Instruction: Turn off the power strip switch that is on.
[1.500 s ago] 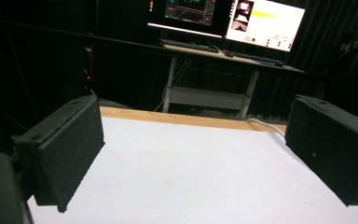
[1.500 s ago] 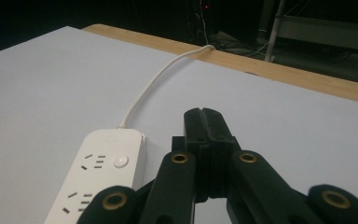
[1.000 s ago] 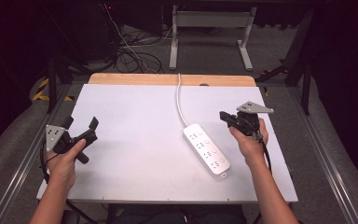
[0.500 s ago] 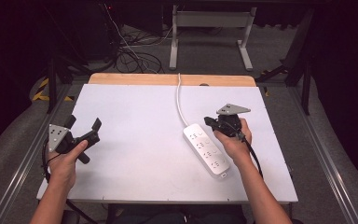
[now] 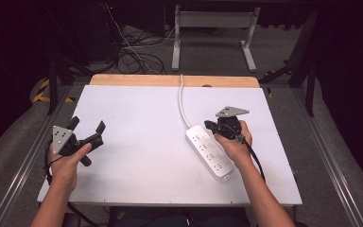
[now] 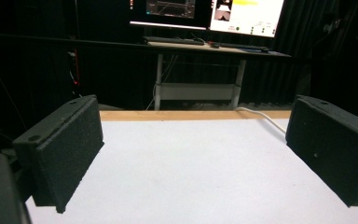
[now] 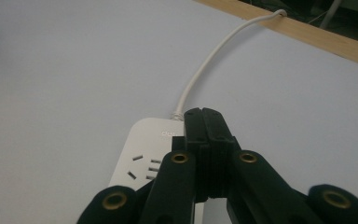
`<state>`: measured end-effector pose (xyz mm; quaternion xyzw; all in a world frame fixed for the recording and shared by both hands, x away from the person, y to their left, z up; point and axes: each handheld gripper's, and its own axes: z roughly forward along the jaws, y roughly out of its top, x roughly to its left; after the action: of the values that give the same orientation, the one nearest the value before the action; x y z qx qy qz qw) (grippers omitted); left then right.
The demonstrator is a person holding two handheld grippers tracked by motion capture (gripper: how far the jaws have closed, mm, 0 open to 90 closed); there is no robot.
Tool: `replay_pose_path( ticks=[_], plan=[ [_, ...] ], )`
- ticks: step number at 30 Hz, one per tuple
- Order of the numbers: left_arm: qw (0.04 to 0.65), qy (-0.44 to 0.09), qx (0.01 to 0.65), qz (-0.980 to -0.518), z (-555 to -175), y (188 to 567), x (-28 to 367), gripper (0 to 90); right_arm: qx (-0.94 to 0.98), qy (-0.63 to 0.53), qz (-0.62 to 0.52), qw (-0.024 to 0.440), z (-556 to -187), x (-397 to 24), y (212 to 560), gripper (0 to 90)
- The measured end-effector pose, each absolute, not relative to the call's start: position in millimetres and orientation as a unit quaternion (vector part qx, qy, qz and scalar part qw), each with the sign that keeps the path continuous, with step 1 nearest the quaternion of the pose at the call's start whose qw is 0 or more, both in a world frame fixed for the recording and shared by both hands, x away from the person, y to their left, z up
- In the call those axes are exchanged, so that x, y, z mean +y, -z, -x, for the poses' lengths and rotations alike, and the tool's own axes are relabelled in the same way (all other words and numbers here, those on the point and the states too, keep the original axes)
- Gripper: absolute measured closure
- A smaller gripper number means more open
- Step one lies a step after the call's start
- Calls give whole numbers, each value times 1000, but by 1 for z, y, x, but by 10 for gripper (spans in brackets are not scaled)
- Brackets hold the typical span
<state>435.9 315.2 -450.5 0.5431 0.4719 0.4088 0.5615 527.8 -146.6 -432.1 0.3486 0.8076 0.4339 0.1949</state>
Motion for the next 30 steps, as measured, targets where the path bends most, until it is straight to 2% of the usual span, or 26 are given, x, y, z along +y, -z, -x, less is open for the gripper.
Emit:
replay_pose_path(
  ticks=[16, 30],
  plan=[
    [559, -408, 472, -547, -436, 451, 315, 45, 842, -375, -341, 186, -535, -129, 455, 900],
    [558, -405, 474, -547, -436, 451, 315, 45, 843, -362, -357, 176, -536, -129, 459, 900]
  ],
)
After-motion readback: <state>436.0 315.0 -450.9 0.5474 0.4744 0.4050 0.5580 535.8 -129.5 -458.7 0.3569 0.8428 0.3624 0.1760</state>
